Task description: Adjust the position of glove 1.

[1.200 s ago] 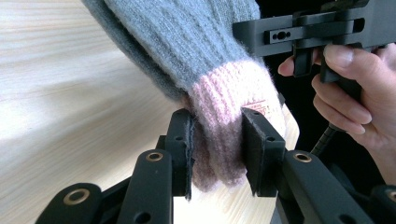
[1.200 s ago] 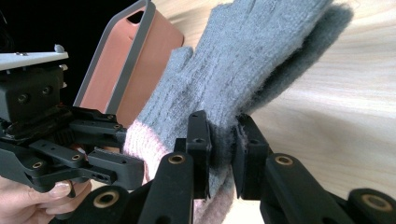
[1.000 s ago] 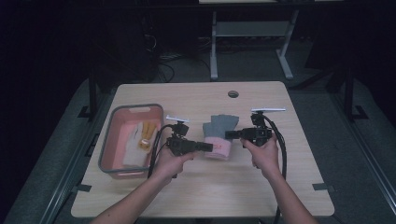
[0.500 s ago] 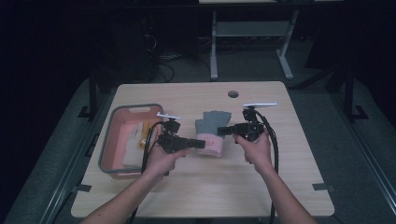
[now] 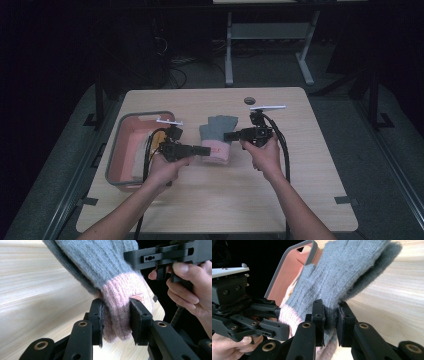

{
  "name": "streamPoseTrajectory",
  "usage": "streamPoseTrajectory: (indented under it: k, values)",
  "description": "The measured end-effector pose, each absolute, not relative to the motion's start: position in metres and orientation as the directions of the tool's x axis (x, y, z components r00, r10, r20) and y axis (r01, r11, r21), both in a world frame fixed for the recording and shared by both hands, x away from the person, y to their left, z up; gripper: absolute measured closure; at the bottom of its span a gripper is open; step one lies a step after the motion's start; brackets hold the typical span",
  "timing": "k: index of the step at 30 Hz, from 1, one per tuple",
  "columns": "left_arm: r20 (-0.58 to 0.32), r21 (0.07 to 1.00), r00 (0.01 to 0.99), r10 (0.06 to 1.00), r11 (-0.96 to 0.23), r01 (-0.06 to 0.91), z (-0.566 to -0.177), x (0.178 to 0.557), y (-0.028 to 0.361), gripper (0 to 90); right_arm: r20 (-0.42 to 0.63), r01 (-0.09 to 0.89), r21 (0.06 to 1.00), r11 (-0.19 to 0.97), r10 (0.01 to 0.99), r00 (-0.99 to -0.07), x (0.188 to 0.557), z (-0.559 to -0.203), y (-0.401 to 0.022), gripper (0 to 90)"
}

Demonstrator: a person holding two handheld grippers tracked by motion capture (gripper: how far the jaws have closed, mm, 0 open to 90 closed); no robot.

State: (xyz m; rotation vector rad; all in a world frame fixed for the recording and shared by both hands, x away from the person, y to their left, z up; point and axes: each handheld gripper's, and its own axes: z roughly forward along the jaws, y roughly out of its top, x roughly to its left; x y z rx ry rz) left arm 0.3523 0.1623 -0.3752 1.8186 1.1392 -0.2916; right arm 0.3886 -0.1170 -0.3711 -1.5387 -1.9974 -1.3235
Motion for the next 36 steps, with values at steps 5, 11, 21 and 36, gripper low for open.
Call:
streamPoseTrajectory:
  k: [5,11,21,36]
  values:
    - [-0.605,0.591,0.538,0.587,-0.121,0.797,-0.371,0.352,0.173,66.1,0.700,0.873,0.487,0.013,0.592,-0.400,0.392,-0.368,-0.107,78.4]
    - [-0.603,0.593,0.532,0.595,-0.112,0.797,-0.367,0.351,0.183,66.1,0.703,0.874,0.485,0.026,0.584,-0.407,0.397,-0.364,-0.095,78.4]
    - [-0.603,0.603,0.525,0.600,-0.088,0.793,-0.359,0.350,0.201,66.1,0.717,0.871,0.491,0.031,0.554,-0.424,0.402,-0.357,-0.079,78.4]
    - [-0.591,0.610,0.512,0.624,-0.069,0.789,-0.349,0.348,0.232,66.1,0.709,0.863,0.501,0.067,0.540,-0.454,0.410,-0.348,-0.046,78.3]
